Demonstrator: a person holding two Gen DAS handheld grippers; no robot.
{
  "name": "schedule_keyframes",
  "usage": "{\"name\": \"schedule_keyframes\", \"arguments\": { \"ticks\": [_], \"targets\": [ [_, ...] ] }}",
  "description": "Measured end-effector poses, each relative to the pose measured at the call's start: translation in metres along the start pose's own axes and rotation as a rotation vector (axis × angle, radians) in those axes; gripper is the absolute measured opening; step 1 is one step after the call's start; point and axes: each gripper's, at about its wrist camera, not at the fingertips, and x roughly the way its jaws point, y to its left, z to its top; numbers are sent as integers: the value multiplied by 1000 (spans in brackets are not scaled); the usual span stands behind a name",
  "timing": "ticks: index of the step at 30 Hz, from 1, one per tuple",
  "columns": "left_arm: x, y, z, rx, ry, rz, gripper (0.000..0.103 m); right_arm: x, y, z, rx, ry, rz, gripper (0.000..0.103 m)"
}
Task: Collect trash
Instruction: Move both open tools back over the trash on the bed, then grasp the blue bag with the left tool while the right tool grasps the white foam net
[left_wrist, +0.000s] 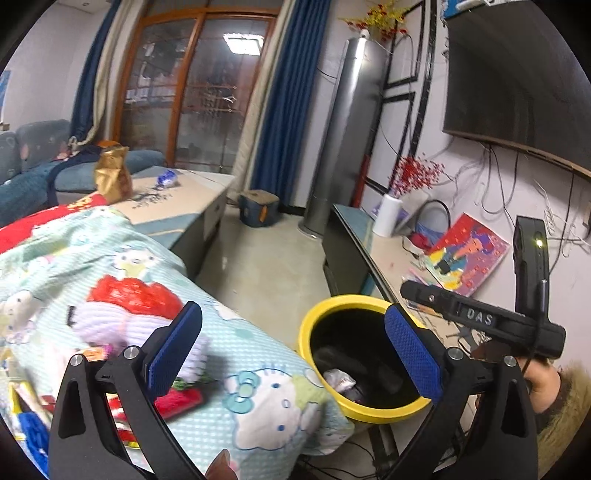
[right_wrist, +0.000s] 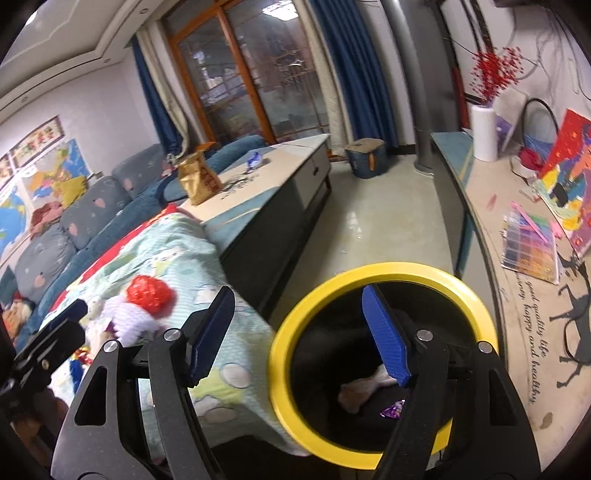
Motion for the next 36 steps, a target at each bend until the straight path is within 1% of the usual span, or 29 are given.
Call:
{"name": "schedule_keyframes", "arguments": {
  "ticks": [4, 14, 26, 36],
  "targets": [
    [-13, 12, 3, -24, -28, 31, 96, -3, 17, -2, -26, -1, 31, 64],
    [-47, 49, 0, -74, -79, 146, 96, -3, 62, -11, -95, 18, 123, 65],
    [-80, 99, -5, -149, -102, 256, 96, 3, 121, -31, -199, 74, 241, 65],
    [-105, 128, -15, -202, -110, 325, 96, 11, 168, -42, -272, 115, 324, 66]
  ]
}}
